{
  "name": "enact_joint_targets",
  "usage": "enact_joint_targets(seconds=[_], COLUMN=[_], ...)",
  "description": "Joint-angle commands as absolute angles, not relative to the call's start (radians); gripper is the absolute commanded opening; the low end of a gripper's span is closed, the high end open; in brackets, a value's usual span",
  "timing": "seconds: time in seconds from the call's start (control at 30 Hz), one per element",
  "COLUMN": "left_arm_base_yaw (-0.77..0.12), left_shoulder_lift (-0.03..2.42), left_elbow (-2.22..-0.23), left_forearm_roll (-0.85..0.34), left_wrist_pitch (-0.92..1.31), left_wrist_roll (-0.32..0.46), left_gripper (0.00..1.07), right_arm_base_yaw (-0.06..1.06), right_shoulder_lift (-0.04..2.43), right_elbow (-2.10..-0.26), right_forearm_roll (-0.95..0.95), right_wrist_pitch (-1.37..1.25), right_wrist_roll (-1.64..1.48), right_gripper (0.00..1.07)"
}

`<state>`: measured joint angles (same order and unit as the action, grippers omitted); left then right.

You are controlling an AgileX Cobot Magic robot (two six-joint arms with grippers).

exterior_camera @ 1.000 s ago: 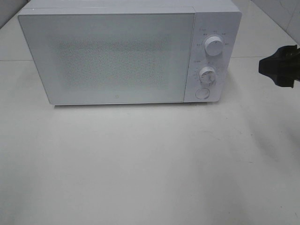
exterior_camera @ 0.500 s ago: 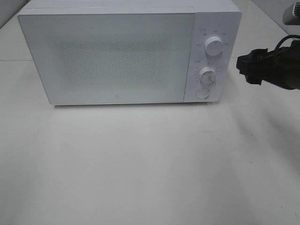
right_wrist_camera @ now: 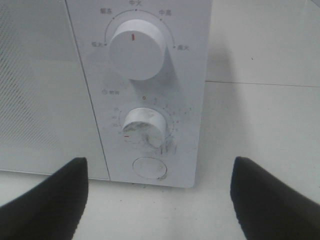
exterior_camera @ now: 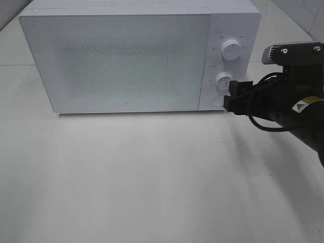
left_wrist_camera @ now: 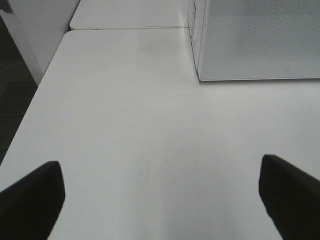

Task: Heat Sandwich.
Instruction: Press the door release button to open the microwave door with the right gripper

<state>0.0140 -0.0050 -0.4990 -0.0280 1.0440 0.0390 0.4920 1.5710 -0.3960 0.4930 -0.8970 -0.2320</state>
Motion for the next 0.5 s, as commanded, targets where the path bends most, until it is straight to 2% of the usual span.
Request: enact_joint_targets(seconds=[0.03,0.5], left_arm_base_yaw=[0.014,0.014], left_shoulder_lift=[-0.030,-0.030], left_elbow=[-0.496,-0.496], left_forearm_roll=[-0.034,-0.034], left_wrist_pitch=[1.036,1.036], left_wrist_roll=[0.039,0.039], left_gripper=[1.00,1.00], right_arm_base_yaw=[0.565,0.668], right_shoulder_lift=[1.628,1.747], right_elbow=[-0.396,-0.396], right_forearm_roll=[0.568,0.645], right_wrist_pitch=[-0.969,-1.038], right_wrist_roll=[-0.245,-0.188], right_gripper=[0.76,0.76])
